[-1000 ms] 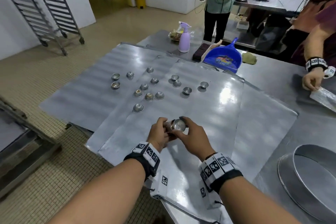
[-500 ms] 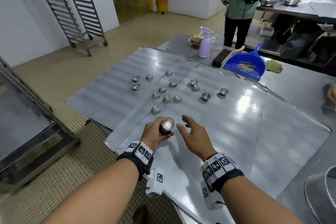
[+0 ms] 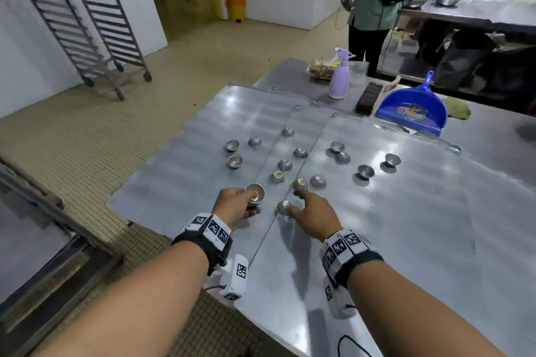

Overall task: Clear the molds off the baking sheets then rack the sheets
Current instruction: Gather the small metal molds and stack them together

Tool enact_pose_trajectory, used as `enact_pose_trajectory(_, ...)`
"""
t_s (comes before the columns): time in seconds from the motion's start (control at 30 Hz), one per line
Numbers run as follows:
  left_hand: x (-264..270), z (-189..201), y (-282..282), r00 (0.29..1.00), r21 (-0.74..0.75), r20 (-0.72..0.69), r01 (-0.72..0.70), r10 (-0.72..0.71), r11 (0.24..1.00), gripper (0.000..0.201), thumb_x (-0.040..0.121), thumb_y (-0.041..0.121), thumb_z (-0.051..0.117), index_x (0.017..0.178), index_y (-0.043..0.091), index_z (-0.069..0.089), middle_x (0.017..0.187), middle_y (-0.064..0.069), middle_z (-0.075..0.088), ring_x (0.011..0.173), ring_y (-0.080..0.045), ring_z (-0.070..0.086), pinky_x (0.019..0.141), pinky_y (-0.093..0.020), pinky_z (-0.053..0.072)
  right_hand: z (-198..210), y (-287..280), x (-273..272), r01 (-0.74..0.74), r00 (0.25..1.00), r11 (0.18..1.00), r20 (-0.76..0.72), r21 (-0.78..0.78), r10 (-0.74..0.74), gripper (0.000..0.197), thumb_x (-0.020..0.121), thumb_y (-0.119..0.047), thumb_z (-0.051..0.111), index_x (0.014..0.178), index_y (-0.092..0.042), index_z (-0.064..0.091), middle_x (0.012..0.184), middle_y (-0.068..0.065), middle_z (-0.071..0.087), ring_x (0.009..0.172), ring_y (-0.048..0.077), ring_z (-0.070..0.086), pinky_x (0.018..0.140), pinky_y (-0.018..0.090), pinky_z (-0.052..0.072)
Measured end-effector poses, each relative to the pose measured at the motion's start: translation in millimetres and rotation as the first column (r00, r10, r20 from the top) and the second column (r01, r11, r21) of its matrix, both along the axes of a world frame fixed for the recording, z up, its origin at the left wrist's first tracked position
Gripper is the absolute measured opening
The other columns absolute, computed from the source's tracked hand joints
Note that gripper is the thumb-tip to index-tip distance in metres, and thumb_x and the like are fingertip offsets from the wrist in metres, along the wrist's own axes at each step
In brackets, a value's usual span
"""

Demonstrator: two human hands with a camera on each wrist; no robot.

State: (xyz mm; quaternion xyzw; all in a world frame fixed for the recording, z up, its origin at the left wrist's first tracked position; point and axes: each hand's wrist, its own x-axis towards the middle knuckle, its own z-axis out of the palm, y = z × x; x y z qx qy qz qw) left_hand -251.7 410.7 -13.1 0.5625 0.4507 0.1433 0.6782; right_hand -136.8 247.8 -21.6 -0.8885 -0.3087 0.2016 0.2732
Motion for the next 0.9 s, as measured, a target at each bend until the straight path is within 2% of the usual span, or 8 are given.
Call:
enact_pose_trajectory(0.17,4,-16,27,0.991,-0.025,-0.046,0.122,-0.123,0.992,0.008,0.088,0.010,0.066,0.086,0.002,0.067,0.069,-0.013,0.070,0.056,-0.023,0.069,0.064,-0.033,0.049,-11,32,-3,-0.064,0.992,0.982,0.095,-0.178,0.082,0.056,0.092,-0.034,0.059,0.146,-0.026,0.046,0.143,0.003,0.054,0.126,0.027,0.055,0.099,0.037,0.047)
enact_pose_trajectory(0.27,6,-22,33,0.986,-0.020,-0.046,0.162,-0.162,0.987,0.009,0.089,0.011,0.065,0.085,0.003,0.066,0.072,-0.014,0.068,0.054,-0.021,0.069,0.060,-0.030,0.047,-18,38,-3,-0.044,0.986,0.980,0.149,-0.195,0.074,0.029,0.093,-0.032,0.057,0.118,-0.022,0.065,0.121,0.004,0.063,0.112,0.028,0.061,0.086,0.036,0.051)
enact_pose_trajectory(0.4,7,-24,33,0.976,0.011,-0.049,0.215,-0.215,0.976,0.009,0.089,0.013,0.064,0.087,0.005,0.066,0.073,-0.013,0.068,0.054,-0.018,0.070,0.055,-0.028,0.046,-26,33,-5,0.037,0.988,0.988,0.156,-0.148,-0.013,0.016,0.091,-0.033,0.058,0.091,-0.017,0.058,0.100,0.004,0.060,0.094,0.030,0.061,0.070,0.032,0.040)
enact_pose_trajectory(0.47,8,-25,32,0.975,0.034,-0.041,0.220,-0.219,0.975,0.008,0.090,0.013,0.063,0.089,0.006,0.065,0.073,-0.012,0.067,0.055,-0.019,0.071,0.054,-0.028,0.045,-27,28,-7,0.065,0.984,0.991,0.171,-0.117,-0.044,0.015,0.092,-0.032,0.057,0.098,-0.019,0.056,0.103,0.005,0.061,0.096,0.031,0.061,0.070,0.033,0.039)
enact_pose_trajectory(0.53,8,-25,30,0.977,0.046,-0.030,0.213,-0.212,0.976,0.008,0.089,0.013,0.063,0.091,0.006,0.065,0.074,-0.012,0.067,0.056,-0.020,0.071,0.054,-0.029,0.044,-26,21,-10,0.074,0.987,0.994,0.148,-0.083,-0.061,0.034,0.095,-0.033,0.055,0.126,-0.022,0.053,0.118,0.007,0.057,0.100,0.033,0.061,0.080,0.036,0.046)
enact_pose_trajectory(0.6,7,-25,26,0.978,0.055,-0.023,0.208,-0.207,0.977,0.008,0.089,0.013,0.063,0.092,0.006,0.064,0.075,-0.013,0.066,0.057,-0.021,0.072,0.055,-0.030,0.043,-25,14,-13,0.100,0.988,0.995,0.116,-0.022,-0.097,0.045,0.096,-0.034,0.056,0.139,-0.027,0.046,0.123,0.006,0.049,0.098,0.034,0.061,0.085,0.038,0.049)
enact_pose_trajectory(0.73,3,-21,21,0.981,0.084,-0.014,0.195,-0.194,0.977,0.005,0.087,0.013,0.063,0.092,0.010,0.063,0.075,-0.013,0.064,0.059,-0.022,0.073,0.056,-0.028,0.045,-23,4,-15,0.119,0.984,0.992,0.126,0.039,-0.123,0.020,0.094,-0.032,0.059,0.107,-0.017,0.061,0.117,0.004,0.049,0.091,0.033,0.062,0.078,0.036,0.050)
enact_pose_trajectory(0.9,3,-16,10,0.984,0.108,0.014,0.174,-0.177,0.979,0.006,0.087,0.008,0.064,0.090,0.003,0.064,0.078,-0.017,0.060,0.059,-0.026,0.072,0.055,-0.027,0.054,-15,-13,-24,0.052,0.985,0.998,0.164,0.033,-0.057,0.019,0.092,-0.035,0.057,0.081,-0.018,0.057,0.112,-0.004,0.051,0.084,0.023,0.059,0.073,0.033,0.048)
